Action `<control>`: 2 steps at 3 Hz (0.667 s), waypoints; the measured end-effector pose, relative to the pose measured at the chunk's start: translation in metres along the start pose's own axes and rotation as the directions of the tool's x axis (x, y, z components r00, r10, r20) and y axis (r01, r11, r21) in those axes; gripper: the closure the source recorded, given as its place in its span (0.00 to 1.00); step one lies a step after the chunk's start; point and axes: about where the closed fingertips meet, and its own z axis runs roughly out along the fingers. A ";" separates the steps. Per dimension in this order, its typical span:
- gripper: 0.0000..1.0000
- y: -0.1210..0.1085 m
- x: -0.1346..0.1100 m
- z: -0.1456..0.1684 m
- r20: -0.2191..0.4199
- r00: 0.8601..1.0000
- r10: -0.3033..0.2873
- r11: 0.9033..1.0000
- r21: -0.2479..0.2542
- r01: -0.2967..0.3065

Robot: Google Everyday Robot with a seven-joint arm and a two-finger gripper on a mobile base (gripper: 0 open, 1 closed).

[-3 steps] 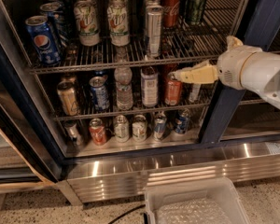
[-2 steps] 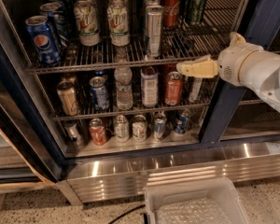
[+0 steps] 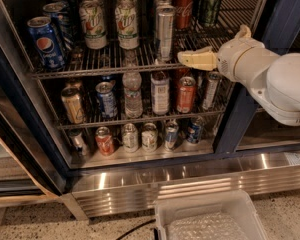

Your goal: Pick coke can from top shelf of fridge

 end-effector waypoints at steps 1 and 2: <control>0.08 0.000 0.000 0.000 0.000 1.000 0.000 1.000 0.000 0.000; 0.00 0.000 0.000 0.000 0.000 1.000 0.000 1.000 0.000 0.000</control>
Offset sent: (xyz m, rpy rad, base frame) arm 0.0000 0.0000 0.0000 0.0000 0.0000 0.0000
